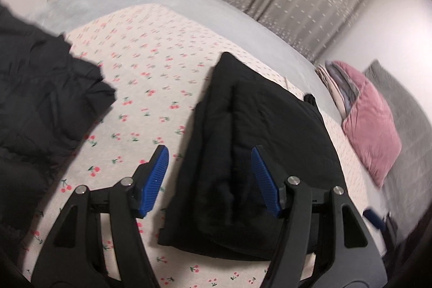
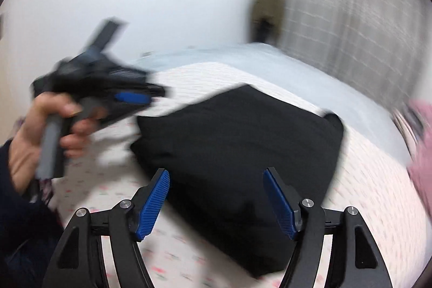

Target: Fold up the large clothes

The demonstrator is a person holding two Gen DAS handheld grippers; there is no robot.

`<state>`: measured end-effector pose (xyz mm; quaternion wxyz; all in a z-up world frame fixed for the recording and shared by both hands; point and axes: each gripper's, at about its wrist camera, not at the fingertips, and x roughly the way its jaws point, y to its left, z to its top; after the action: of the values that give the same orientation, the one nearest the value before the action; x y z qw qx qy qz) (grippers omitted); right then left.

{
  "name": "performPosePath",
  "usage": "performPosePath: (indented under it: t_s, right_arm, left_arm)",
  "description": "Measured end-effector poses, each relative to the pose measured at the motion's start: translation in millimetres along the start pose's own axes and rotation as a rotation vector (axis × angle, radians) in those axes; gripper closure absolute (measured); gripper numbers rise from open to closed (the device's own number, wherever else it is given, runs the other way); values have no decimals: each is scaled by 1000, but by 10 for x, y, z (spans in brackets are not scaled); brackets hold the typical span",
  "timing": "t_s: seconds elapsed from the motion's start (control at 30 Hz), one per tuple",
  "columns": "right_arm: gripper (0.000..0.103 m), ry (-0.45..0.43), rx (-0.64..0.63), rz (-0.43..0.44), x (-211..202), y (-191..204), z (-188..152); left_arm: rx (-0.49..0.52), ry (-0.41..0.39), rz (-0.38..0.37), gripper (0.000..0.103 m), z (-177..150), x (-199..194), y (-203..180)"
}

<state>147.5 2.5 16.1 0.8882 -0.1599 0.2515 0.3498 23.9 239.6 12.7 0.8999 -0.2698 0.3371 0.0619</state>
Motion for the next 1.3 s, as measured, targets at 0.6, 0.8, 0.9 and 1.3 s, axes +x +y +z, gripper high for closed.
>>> performPosePath:
  t_s: [0.6, 0.8, 0.9, 1.3]
  right_arm:
    - [79, 218, 152, -56, 650, -390, -442]
    - [79, 232, 182, -57, 705, -406, -388]
    - [78, 221, 221, -39, 669, -483, -380]
    - [68, 134, 419, 18, 628, -1645, 628]
  left_arm:
    - [134, 64, 99, 79, -169, 108, -291]
    - [114, -20, 11, 68, -24, -48, -271]
    - [58, -21, 1, 66, 61, 21, -203]
    - [124, 140, 107, 66, -8, 571, -485]
